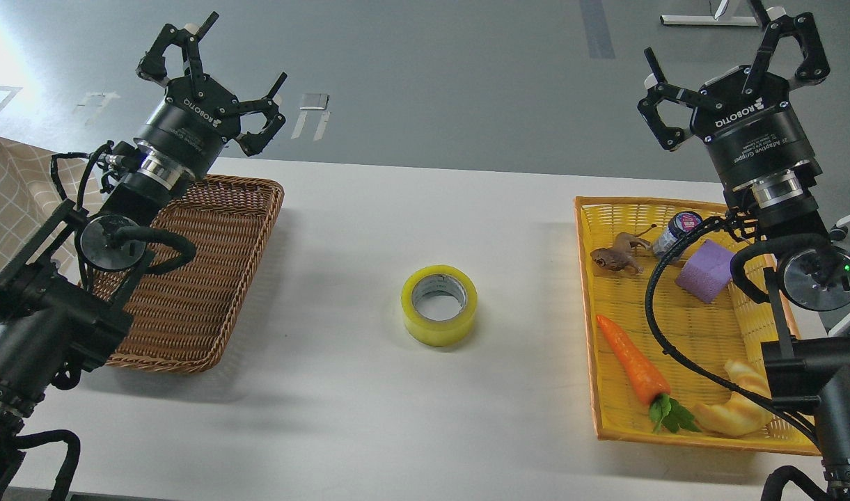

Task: Place and transfer tape with both arms

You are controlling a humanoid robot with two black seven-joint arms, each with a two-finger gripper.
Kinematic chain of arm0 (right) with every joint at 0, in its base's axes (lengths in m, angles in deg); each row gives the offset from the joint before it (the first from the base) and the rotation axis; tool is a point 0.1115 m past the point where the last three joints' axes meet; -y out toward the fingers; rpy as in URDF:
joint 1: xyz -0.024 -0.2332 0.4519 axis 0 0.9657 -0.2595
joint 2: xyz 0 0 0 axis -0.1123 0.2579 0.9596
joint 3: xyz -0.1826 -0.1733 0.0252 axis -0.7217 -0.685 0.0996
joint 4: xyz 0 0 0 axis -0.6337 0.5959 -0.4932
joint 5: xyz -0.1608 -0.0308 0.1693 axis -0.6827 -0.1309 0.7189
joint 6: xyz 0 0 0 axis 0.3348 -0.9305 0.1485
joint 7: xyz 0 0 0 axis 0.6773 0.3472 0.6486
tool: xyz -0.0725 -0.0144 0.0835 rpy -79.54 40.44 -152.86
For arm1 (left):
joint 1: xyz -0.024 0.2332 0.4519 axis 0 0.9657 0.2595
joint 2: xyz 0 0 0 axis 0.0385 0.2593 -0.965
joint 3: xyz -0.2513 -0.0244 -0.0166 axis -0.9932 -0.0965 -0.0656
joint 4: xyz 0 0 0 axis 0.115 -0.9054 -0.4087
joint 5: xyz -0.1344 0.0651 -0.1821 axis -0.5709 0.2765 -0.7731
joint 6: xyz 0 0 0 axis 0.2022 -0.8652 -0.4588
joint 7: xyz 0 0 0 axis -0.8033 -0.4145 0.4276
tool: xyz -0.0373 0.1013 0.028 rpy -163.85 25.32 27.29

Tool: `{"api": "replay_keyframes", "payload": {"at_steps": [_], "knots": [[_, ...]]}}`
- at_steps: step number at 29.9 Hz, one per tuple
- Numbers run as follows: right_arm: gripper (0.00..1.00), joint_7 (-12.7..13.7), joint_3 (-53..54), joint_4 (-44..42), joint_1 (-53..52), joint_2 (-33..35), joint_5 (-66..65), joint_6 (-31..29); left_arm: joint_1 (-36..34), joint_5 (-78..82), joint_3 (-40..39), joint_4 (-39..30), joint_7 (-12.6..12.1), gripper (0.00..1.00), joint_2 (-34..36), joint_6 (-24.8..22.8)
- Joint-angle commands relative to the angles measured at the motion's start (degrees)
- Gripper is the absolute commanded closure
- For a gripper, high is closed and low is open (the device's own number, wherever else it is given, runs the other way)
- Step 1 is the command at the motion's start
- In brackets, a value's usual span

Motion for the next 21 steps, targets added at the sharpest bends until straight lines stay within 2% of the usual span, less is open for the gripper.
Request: {"api": "replay_keyframes", "payload": {"at_steps": [1, 18, 20, 21], "knots": [[0.0, -0.02, 0.04, -0.02, 0.03, -0.01, 0.01, 0.0, -0.06, 1.18, 0.1, 0.04, -0.22, 0.02, 0.38, 0.0], [0.0, -0.02, -0.39, -0.11, -0.23, -0.36, 0.01, 0.0, 0.2, 10.3, -0.16, 0.04, 0.84, 0.02, 0.04, 0.0], [0.0, -0.02, -0.39, -0.11, -0.14, -0.36, 0.01, 0.0, 0.03, 12.51, -0.16, -0.31, 1.54, 0.02, 0.12, 0.0], [0.0, -0.02, -0.39, -0.29, -0.14, -0.27, 0.01, 0.0, -0.41, 15.04, -0.16, -0.58, 2.76, 0.02, 0.21, 0.0]]}}
